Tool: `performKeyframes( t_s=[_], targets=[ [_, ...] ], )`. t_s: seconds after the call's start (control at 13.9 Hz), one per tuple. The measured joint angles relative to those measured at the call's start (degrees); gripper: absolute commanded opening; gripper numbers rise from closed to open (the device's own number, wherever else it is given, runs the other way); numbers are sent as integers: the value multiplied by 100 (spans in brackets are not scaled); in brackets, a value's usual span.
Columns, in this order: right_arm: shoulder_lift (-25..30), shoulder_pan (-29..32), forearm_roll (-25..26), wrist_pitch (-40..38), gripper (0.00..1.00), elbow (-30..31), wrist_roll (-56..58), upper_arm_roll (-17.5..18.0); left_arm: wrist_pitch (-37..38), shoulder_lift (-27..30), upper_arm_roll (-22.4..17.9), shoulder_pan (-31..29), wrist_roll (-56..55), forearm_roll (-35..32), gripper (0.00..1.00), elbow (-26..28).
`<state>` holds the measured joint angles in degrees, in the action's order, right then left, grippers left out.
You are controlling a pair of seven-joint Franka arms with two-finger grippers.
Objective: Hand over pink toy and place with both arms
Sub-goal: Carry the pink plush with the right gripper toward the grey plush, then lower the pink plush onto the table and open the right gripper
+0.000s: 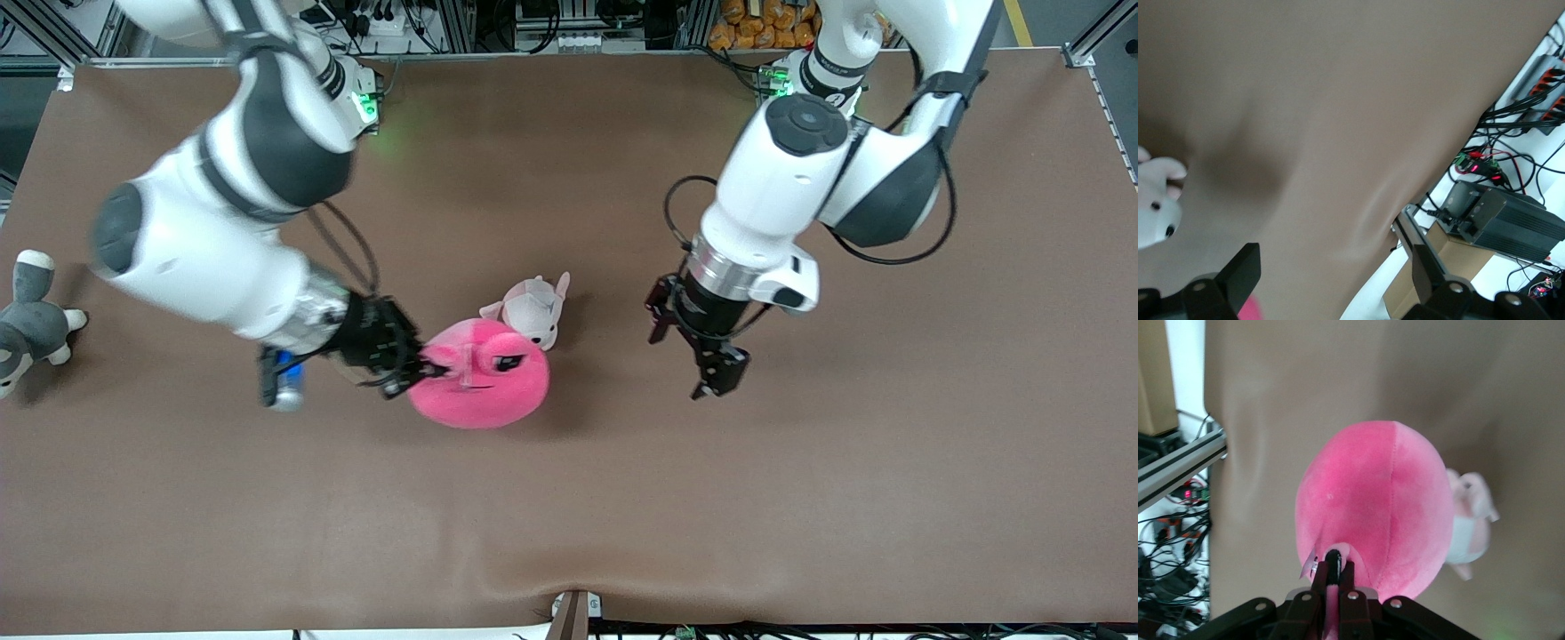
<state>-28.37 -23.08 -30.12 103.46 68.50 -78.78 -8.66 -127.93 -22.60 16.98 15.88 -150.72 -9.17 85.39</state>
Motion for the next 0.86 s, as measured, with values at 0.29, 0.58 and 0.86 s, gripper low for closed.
performKeyframes(
  t_s=[0.29, 0.58, 0.86],
  targets=[
    [11, 864, -33, -813, 0, 112, 1135, -24, 95, -57, -2, -391, 1838, -5, 100, 186],
    [-45, 1799, -28, -1001, 0, 810, 2534, -48, 333, -67, -1, -646, 3852, 45, 100, 227],
    [-62, 2775, -185, -1105, 0, 1358, 3416, -48, 575, -67, 4, -846, 5751, 356, 100, 229]
  ],
)
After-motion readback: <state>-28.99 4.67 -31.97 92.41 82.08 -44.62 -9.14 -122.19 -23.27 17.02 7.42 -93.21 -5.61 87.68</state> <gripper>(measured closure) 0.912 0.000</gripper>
